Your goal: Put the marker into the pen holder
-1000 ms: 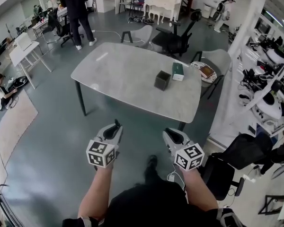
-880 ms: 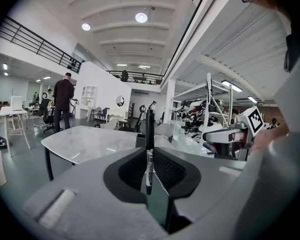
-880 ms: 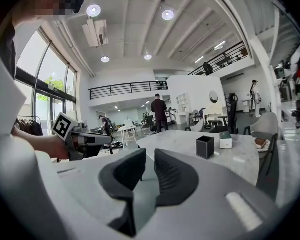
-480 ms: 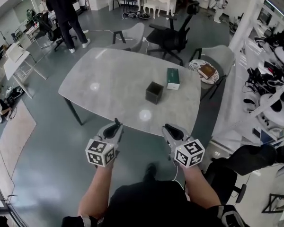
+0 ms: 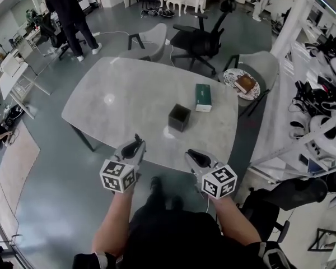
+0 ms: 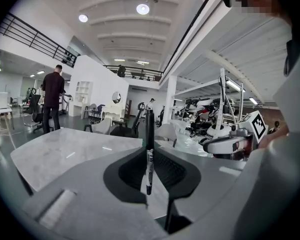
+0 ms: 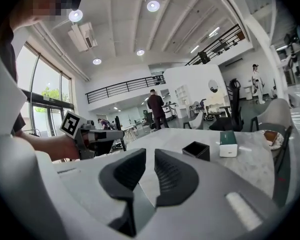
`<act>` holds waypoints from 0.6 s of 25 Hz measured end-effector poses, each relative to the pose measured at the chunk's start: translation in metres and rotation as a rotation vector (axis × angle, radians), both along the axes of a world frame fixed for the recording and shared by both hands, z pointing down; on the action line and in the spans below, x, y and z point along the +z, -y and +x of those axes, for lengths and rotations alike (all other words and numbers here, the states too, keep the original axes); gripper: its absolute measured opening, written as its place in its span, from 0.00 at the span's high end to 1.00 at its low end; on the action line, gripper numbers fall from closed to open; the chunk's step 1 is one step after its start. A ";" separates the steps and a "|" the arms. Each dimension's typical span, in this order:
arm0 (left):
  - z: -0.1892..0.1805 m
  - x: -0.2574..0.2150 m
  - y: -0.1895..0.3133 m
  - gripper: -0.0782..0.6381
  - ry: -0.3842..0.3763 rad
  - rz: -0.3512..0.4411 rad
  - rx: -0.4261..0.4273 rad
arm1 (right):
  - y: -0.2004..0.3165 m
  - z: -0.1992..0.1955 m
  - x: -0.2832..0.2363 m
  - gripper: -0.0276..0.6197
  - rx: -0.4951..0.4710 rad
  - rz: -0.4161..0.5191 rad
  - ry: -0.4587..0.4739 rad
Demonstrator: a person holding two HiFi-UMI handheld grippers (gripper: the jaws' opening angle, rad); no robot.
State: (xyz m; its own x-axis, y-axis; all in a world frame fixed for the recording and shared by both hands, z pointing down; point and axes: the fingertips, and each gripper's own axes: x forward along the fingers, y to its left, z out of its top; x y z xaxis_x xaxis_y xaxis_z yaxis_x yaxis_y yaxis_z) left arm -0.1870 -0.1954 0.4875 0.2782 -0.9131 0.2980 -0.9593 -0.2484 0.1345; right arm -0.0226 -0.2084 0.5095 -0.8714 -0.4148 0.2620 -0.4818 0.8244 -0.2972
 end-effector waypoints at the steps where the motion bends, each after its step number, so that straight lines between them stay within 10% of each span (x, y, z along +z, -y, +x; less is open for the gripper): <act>1: -0.001 0.000 0.009 0.82 -0.002 0.000 0.010 | 0.007 -0.003 0.001 0.87 0.007 -0.005 0.000; 15: -0.055 -0.007 0.154 0.82 -0.025 0.037 0.210 | 0.127 -0.073 0.012 0.87 0.176 -0.033 -0.083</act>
State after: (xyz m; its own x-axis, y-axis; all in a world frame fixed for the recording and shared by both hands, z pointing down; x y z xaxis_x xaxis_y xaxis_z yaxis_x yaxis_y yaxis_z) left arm -0.2424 -0.3493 0.4804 0.4709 -0.8443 0.2558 -0.8822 -0.4481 0.1450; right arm -0.0954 -0.3355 0.5213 -0.7610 -0.5489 0.3458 -0.6416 0.7159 -0.2755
